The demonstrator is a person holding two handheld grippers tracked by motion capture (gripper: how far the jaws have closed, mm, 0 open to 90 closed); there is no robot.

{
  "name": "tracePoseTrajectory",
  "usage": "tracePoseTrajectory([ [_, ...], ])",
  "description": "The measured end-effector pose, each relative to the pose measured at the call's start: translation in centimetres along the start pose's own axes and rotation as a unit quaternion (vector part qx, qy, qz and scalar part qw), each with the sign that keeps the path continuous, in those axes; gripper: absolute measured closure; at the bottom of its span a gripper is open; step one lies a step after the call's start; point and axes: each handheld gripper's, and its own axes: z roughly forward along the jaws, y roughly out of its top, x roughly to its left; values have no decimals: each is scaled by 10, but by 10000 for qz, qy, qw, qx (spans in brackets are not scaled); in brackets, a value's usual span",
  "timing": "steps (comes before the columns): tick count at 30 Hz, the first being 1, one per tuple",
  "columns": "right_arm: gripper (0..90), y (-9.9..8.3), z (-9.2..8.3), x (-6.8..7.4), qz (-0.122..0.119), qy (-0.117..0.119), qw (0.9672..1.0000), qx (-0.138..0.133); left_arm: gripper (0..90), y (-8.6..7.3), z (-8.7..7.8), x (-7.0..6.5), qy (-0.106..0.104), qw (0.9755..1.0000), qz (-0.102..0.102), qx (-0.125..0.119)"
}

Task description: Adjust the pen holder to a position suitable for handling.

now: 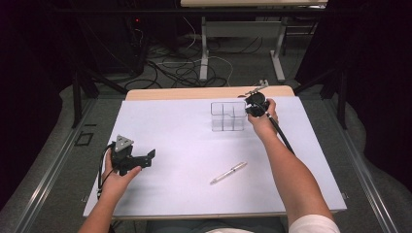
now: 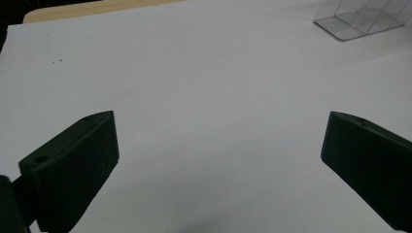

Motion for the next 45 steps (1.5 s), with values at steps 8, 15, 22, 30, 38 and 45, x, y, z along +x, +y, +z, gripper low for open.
tracePoseTrajectory([
  [8, 900, 1, 1, -1, 272, 39, 9996, -39, 2, 0, 0, 0, -2, 10000, -11, 22],
  [15, 900, 3, 5, -1, 549, -49, 9984, -98, 2, -1, 1, 1, -18, 10000, -34, 59],
  [22, 900, 4, 6, 2, 458, -171, 9988, -88, 2, -1, 2, 1, -41, 10000, -63, 55],
  [30, 900, 4, 6, 6, 409, -102, 9991, -100, 2, -1, 2, 0, -39, 10000, -68, 53],
  [38, 900, 4, 7, 12, 414, -13, 9990, -151, 2, -1, 3, 0, -45, 10000, -29, 58],
  [45, 900, 6, 10, 20, 408, 119, 9989, -221, 2, -1, 3, -1, -53, 9999, -23, 95],
])
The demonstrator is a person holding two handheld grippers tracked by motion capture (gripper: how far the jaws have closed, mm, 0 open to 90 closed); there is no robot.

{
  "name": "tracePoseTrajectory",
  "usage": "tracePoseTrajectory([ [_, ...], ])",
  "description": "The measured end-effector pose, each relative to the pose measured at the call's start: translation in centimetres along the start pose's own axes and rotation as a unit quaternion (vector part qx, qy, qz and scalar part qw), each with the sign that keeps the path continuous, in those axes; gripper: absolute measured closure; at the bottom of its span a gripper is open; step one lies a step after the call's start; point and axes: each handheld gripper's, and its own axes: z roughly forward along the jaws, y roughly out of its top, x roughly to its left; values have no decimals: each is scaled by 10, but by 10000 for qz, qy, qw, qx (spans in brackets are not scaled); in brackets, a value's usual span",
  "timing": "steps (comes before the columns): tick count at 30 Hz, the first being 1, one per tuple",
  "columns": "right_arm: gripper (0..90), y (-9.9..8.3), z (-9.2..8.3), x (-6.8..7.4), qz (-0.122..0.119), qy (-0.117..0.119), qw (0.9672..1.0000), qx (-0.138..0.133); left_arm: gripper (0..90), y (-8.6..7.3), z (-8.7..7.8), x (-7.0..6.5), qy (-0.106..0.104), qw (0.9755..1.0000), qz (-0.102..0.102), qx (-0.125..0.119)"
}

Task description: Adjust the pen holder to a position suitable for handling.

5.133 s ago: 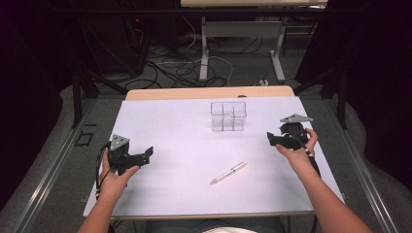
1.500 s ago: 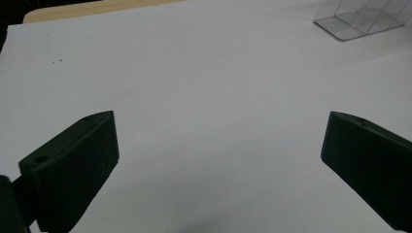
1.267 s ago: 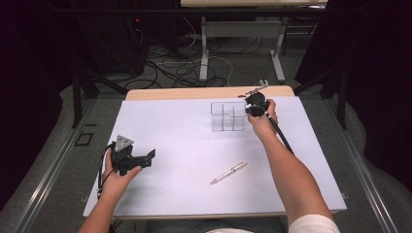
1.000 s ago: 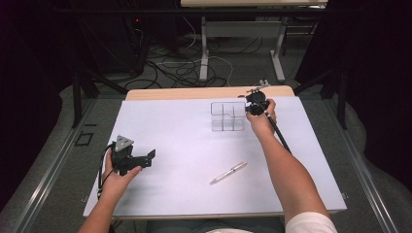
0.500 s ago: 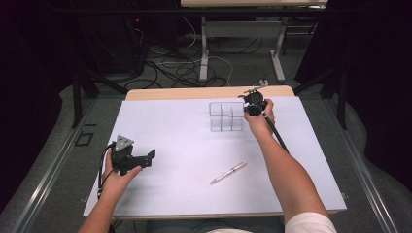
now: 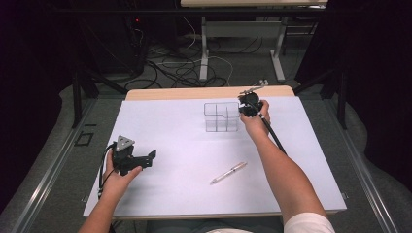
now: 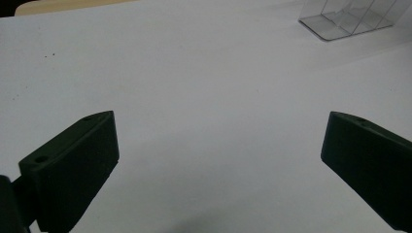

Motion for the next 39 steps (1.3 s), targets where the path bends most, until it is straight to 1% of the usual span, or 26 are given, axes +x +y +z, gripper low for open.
tracePoseTrajectory([
  [1, 900, 0, 0, 1, -51, 15, 10000, 2, 2, 0, 0, 0, 1, 10000, 3, 6],
  [2, 900, 0, 1, 4, -35, 48, 10000, -21, 2, 0, 0, 0, 3, 10000, 4, 7],
  [3, 900, 1, 2, 6, -60, 24, 10000, -25, 2, 0, 0, 0, 2, 10000, 2, 5],
  [10, 900, 4, 7, 20, -119, 172, 9998, -69, 2, -1, 0, 0, -5, 10000, 7, 16],
  [14, 900, 6, 9, 24, -116, 201, 9997, -69, 2, -1, 0, 1, 2, 10000, -5, -1],
  [16, 900, 7, 9, 25, -144, 199, 9997, -49, 2, -1, 0, 1, 1, 10000, -17, -6],
  [20, 900, 7, 10, 27, -74, 195, 9998, -49, 2, -1, -1, 1, 8, 10000, -21, 3],
  [24, 900, 7, 9, 28, -90, 194, 9998, -24, 2, -1, -1, 2, 19, 10000, -18, -1],
  [28, 900, 7, 9, 29, -69, 294, 9995, 6, 2, -1, -1, 1, 8, 10000, -17, 12],
  [30, 900, 8, 9, 32, -91, 209, 9997, 30, 2, -1, -1, 1, 10, 10000, -6, 4],
  [31, 900, 9, 8, 32, -139, 195, 9997, 45, 2, -1, -1, 1, 13, 10000, -8, -1],
  [33, 888, 9, 7, 30, -198, 218, 9996, 8, 2, -1, -2, 1, 18, 10000, -9, 2],
  [36, 867, 9, 4, 28, -211, 255, 9995, 16, 2, -1, -1, 1, 10, 10000, -15, 4],
  [39, 855, 8, 1, 28, -355, 228, 9991, 46, 2, -1, -1, 1, 11, 10000, -7, 7],
])
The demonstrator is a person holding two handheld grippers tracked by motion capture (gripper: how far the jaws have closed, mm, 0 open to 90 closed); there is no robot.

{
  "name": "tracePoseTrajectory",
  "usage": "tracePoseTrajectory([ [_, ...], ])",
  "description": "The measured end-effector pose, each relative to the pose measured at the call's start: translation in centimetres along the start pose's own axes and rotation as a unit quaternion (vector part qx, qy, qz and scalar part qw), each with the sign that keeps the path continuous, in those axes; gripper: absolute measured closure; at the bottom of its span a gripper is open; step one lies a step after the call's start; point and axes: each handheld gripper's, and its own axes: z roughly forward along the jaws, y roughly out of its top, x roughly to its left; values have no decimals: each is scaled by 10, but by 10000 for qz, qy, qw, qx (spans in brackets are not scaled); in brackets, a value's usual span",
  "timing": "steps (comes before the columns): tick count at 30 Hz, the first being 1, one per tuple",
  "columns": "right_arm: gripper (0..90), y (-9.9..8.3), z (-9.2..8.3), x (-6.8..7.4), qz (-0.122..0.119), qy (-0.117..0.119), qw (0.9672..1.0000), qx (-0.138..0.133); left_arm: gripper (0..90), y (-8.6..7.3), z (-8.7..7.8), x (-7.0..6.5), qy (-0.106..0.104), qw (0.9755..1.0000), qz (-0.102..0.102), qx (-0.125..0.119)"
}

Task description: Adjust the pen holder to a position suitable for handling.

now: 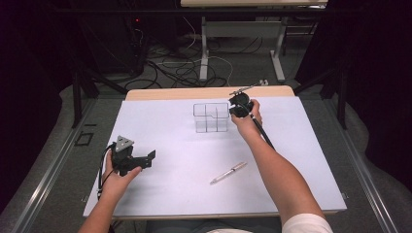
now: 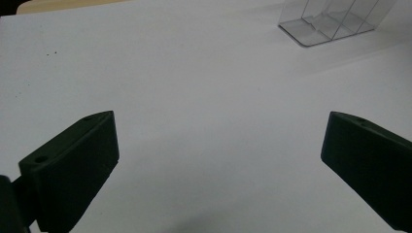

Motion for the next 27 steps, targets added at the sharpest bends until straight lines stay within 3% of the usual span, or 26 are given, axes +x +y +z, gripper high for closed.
tracePoseTrajectory([
  [12, 813, -7, -22, 2, -160, 273, 9992, -258, 2, 0, 0, 1, 10, 10000, -23, -3],
  [27, 711, -28, -46, 3, -205, 846, 9954, -397, 2, 0, 1, 0, 26, 10000, -18, 0],
])
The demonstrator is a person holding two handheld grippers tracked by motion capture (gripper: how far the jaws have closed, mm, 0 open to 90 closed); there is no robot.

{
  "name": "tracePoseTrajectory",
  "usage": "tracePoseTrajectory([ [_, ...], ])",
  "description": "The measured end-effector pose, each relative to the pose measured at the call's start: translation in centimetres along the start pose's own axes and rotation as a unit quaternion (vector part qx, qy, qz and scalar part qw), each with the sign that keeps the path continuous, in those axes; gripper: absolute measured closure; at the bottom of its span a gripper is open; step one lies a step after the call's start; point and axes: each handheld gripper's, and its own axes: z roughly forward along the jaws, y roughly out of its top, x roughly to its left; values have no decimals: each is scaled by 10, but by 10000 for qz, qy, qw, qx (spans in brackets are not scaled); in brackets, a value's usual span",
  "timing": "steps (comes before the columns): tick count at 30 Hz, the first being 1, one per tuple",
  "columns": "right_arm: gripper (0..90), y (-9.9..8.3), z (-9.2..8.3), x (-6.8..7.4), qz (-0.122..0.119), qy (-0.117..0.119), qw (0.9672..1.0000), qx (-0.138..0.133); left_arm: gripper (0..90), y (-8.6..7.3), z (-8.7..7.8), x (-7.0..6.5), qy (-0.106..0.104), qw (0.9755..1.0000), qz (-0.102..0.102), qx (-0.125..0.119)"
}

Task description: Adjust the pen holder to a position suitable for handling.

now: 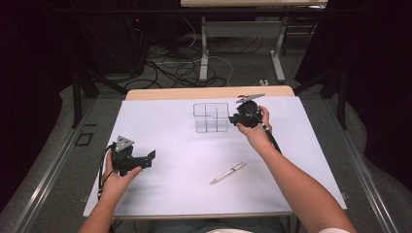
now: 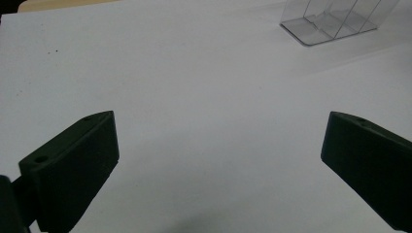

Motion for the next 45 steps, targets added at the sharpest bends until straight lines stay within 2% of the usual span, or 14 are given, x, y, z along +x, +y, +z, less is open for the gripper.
tracePoseTrajectory([
  [9, 655, -9, -13, 1, -161, 211, 9996, 16, 2, 0, 0, 0, 3, 10000, 11, 20],
  [11, 639, -11, -15, 3, -281, 177, 9994, 76, 2, 0, 1, 0, 1, 10000, 9, 19],
  [12, 631, -13, -16, 4, -419, 142, 9990, 57, 2, 0, 1, -1, 4, 10000, 12, 30],
  [16, 586, -18, -20, 8, -582, 206, 9981, 47, 2, 0, 1, -1, 7, 10000, 14, 41],
  [19, 544, -22, -24, 11, -726, 130, 9973, 48, 2, -1, 1, -1, 13, 10000, 17, 46],
  [21, 512, -25, -25, 12, -707, 166, 9974, -2, 2, -1, 1, 0, 21, 10000, 13, 56],
  [25, 463, -30, -30, 14, -727, 356, 9967, 68, 2, -1, 1, 0, 27, 10000, 13, 69],
  [28, 421, -34, -35, 15, -721, 363, 9967, 48, 2, -1, 1, -1, 23, 10000, 19, 64],
  [31, 391, -37, -38, 16, -770, 361, 9963, 152, 2, -1, 2, -1, 16, 10000, 24, 56],
  [34, 364, -41, -41, 16, -751, 417, 9963, 96, 2, -1, 2, -1, 7, 10000, 31, 61],
  [38, 358, -44, -45, 16, -859, 440, 9953, 38, 2, 0, 1, -1, -20, 9999, 52, 97],
  [40, 331, -46, -48, 16, -925, 402, 9947, 195, 2, 0, 2, -2, -17, 10000, 39, 69],
  [42, 328, -49, -47, 17, -967, 399, 9944, 165, 2, 0, 1, -1, -29, 9999, 58, 89],
  [45, 298, -53, -48, 19, -1084, 386, 9928, 328, 2, 0, 1, -1, -21, 9999, 71, 77],
])
